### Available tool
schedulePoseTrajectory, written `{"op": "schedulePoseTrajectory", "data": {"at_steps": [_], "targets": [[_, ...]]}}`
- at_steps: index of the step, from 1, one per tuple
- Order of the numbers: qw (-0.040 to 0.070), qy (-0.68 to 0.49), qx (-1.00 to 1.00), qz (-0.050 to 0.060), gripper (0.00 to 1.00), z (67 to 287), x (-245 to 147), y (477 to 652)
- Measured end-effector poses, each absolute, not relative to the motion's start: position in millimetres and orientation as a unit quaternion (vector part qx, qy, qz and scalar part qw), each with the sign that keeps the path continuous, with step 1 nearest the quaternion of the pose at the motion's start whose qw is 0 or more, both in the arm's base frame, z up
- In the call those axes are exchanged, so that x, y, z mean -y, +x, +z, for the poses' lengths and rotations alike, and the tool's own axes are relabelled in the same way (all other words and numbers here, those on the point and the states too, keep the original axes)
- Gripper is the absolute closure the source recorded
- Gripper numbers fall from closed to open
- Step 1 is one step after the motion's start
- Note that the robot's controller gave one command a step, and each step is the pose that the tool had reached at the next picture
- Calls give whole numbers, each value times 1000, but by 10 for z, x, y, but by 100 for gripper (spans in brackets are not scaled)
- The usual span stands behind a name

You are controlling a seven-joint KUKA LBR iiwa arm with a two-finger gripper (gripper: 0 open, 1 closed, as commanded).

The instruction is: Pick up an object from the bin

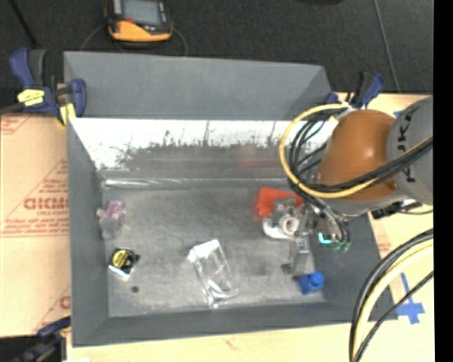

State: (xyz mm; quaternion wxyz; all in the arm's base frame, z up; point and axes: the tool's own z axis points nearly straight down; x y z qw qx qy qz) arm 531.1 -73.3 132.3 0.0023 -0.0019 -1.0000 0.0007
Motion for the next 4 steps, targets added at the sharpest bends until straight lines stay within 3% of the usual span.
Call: {"op": "schedulePoseTrajectory", "data": {"at_steps": [1, 2, 3, 4], "targets": [[-7, 64, 998, 2, 0, 726, 1132, 6392], [-4, 56, 998, 1, 0, 1034, 1152, 6321], [-6, 13, 1000, 0, 0, 1066, 1181, 6418], [-2, -97, 995, -1, 0, 708, 1134, 6438]]}}
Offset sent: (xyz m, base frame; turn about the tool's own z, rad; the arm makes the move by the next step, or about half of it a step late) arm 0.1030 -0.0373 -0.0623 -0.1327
